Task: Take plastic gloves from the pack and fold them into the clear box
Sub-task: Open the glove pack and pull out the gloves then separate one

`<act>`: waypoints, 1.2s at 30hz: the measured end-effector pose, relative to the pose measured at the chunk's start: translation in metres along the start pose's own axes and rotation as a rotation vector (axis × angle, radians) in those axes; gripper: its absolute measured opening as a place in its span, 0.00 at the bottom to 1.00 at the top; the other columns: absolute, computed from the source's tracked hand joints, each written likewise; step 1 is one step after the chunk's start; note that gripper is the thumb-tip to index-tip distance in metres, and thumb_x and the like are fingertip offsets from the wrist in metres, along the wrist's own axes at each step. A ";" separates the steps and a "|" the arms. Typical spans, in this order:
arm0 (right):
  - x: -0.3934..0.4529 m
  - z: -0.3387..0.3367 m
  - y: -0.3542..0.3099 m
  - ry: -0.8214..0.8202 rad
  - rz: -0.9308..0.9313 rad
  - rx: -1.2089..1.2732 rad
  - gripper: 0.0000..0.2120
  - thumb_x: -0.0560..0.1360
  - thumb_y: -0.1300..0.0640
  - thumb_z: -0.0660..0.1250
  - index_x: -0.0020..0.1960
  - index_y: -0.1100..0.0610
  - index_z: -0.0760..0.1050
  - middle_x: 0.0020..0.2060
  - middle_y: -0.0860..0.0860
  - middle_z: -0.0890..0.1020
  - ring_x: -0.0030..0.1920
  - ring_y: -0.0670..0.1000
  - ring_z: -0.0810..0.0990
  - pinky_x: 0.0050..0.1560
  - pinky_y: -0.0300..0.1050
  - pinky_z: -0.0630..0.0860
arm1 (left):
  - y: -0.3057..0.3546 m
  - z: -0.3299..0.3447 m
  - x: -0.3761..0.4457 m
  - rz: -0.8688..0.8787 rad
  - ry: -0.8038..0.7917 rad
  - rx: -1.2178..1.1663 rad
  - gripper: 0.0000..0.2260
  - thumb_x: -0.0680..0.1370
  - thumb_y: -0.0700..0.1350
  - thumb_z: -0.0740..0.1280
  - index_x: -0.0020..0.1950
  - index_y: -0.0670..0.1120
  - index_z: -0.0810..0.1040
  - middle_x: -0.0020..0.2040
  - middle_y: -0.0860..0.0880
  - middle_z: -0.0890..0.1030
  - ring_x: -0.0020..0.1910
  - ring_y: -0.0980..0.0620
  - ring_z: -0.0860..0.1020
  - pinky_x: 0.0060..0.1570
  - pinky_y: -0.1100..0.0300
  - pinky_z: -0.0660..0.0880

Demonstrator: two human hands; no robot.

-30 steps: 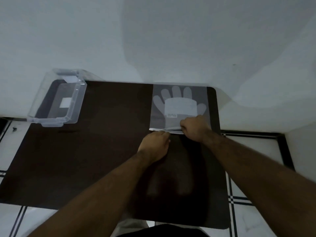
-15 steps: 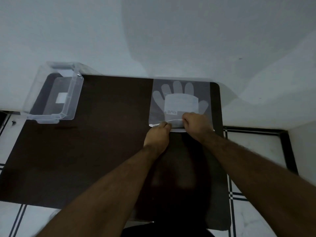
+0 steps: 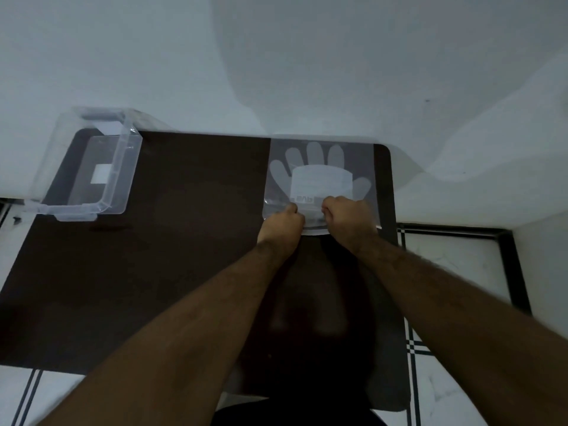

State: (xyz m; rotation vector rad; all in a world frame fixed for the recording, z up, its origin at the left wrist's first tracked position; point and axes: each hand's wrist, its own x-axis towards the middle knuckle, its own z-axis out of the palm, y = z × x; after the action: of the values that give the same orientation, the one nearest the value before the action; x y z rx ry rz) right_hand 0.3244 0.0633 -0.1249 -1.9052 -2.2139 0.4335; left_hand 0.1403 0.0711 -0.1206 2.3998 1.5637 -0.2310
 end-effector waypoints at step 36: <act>0.056 -0.003 -0.004 -0.252 0.179 -0.012 0.28 0.87 0.38 0.49 0.81 0.51 0.66 0.81 0.58 0.66 0.80 0.62 0.64 0.77 0.68 0.64 | -0.011 0.004 0.012 0.251 0.090 0.173 0.18 0.84 0.42 0.65 0.74 0.42 0.71 0.71 0.42 0.73 0.67 0.42 0.74 0.57 0.48 0.80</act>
State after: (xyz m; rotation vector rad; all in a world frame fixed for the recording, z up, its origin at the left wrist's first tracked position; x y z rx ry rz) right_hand 0.3131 0.1181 -0.1231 -2.1713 -2.2017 0.7271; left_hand 0.1350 0.0841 -0.1295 2.7457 1.3070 -0.2180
